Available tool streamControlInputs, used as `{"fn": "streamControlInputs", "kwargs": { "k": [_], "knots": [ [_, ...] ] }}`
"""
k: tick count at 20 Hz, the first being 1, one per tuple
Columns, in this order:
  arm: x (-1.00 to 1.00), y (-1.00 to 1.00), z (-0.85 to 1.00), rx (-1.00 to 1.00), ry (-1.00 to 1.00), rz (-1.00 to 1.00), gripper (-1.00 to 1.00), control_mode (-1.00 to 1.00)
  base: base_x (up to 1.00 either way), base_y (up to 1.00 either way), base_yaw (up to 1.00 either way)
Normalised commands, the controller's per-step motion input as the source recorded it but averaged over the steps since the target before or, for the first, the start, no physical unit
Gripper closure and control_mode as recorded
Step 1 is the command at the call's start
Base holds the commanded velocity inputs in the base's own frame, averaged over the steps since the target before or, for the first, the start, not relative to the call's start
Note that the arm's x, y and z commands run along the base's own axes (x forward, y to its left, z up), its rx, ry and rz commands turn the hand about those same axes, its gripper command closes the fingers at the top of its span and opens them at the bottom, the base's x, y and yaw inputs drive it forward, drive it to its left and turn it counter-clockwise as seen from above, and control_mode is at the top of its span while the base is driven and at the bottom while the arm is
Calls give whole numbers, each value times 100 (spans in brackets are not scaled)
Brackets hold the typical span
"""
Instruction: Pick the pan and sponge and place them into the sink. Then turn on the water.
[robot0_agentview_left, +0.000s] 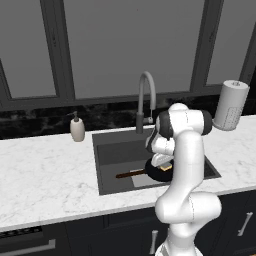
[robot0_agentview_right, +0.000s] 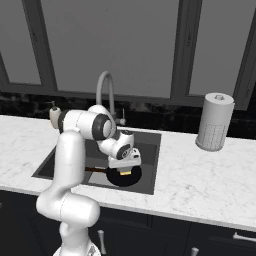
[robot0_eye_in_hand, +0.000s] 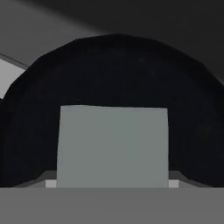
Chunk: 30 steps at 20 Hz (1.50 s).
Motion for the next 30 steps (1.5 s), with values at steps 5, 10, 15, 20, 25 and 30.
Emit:
{"fn": "streamControlInputs", "kwargs": {
  "k": [5, 10, 15, 20, 25, 30],
  "knots": [
    [0, 0, -26, 0, 0, 0, 100, -100, 0, 0, 0],
    [0, 0, 0, 0, 0, 0, 100, -100, 0, 0, 0],
    [0, 0, 0, 0, 0, 0, 100, -100, 0, 0, 0],
    [0, 0, 0, 0, 0, 0, -100, -100, 0, 0, 0],
    [0, 0, 0, 0, 0, 0, -100, -100, 0, 0, 0],
    [0, 0, 0, 0, 0, 0, -100, -100, 0, 0, 0]
  ]
}}
